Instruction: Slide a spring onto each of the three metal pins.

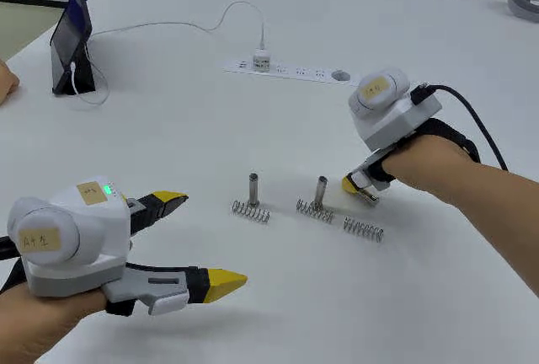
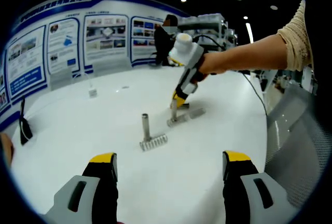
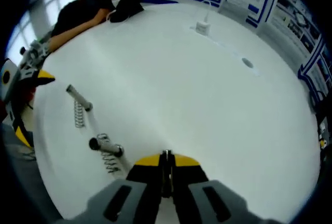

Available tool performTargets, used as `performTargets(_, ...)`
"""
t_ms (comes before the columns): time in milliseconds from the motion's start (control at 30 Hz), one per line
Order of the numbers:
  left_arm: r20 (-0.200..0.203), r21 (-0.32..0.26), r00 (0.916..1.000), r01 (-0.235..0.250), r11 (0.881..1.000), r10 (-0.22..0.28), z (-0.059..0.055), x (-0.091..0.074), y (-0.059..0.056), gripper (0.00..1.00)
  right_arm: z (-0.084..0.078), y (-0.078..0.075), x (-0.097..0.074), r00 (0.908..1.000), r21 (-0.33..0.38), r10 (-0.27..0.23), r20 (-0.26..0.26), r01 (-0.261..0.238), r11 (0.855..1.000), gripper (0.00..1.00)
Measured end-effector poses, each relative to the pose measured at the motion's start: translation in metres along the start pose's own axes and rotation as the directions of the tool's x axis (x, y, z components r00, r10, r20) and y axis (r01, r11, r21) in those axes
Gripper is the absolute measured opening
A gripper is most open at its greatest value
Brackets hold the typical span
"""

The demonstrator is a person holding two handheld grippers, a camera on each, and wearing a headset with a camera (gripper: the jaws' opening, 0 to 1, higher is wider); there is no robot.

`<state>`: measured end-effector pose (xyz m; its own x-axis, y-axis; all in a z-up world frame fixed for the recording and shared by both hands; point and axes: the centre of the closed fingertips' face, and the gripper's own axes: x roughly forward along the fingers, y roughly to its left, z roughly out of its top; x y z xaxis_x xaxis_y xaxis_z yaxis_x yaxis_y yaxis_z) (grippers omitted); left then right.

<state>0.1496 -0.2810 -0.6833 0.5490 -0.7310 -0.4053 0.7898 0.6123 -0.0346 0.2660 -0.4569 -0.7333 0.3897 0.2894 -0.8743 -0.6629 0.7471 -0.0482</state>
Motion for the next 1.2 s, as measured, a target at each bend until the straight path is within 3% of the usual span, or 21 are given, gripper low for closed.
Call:
performTargets(500, 0.003, 0.006, 1.0, 0.005, 1.0, -0.005, 0.004, 0.002, -0.001, 0.85, -0.001, 0.002, -0.034, 0.9961, 0.015, -0.004, 0.089, 0.003, 1.0, 0.09)
performTargets(1200, 0.005, 0.017, 1.0, 0.002, 1.0, -0.002, 0.007, -0.001, -0.002, 0.85, -0.017, 0.001, -0.053, 0.9849, 0.076, -0.024, 0.171, 0.011, 0.997, 0.09)
